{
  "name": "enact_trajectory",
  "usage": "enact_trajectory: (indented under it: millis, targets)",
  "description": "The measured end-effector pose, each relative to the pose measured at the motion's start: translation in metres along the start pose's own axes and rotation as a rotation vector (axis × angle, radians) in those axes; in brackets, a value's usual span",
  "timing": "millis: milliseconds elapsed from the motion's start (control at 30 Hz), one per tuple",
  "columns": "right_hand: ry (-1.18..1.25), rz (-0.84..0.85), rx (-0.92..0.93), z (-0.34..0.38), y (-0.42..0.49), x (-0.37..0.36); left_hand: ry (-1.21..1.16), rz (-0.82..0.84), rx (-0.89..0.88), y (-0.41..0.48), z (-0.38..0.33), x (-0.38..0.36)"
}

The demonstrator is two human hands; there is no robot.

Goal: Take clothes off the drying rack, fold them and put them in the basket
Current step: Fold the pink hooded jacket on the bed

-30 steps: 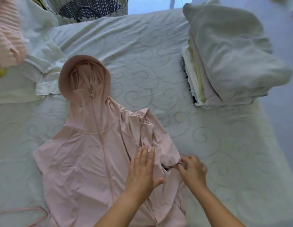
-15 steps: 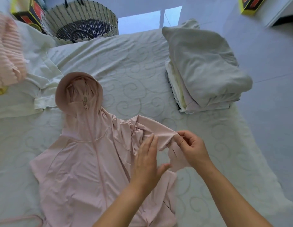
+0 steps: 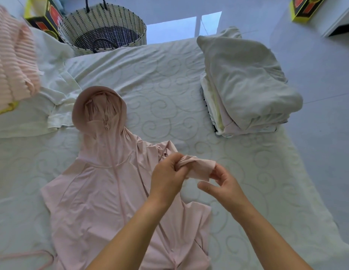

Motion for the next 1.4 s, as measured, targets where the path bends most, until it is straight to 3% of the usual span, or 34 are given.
enact_trajectory:
  millis: [100,200,333,633,833,967,1067,1233,1400]
  targets:
    - [0.009,-0.149,0.132,0.007,0.005,0.002,0.011,0.029,0.004,-0.001,-0.006,-0.002]
    - [0.08,-0.411,0.193,0.024,0.003,0.033,0.103,0.089,0.028,-0.006,-0.007,-0.008]
    - [-0.054,-0.659,0.298,0.047,-0.006,0.089,0.343,0.176,-0.048,-0.009,0.006,-0.02]
    - [-0.286,-0.736,0.407,0.107,-0.001,0.17,0.502,0.278,-0.1,-0.007,-0.009,-0.047]
    - [-0.4,-0.842,0.485,0.155,0.013,0.205,0.605,0.363,-0.017,-0.01,-0.011,-0.066]
    - [-0.298,-0.986,0.465,0.158,0.007,0.229,0.569,0.38,0.009,-0.017,-0.009,-0.074]
    - [-0.243,-0.968,0.424,0.158,0.004,0.219,0.536,0.373,-0.004,-0.021,-0.016,-0.078]
    - [-0.266,-0.708,0.422,0.15,0.012,0.171,0.435,0.31,-0.1,-0.019,-0.047,-0.081]
    - [-0.185,-0.582,0.394,0.138,0.018,0.139,0.264,0.21,-0.144,-0.005,-0.093,-0.077]
Point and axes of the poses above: each hand's wrist, its own y-axis towards the middle knuckle, its own x-axis out of the back of the hand, z = x × y, the point moved 4 cm from there along y, towards the middle knuckle, and after that the axes turned 7 degrees about y, right-handed, at the moved point
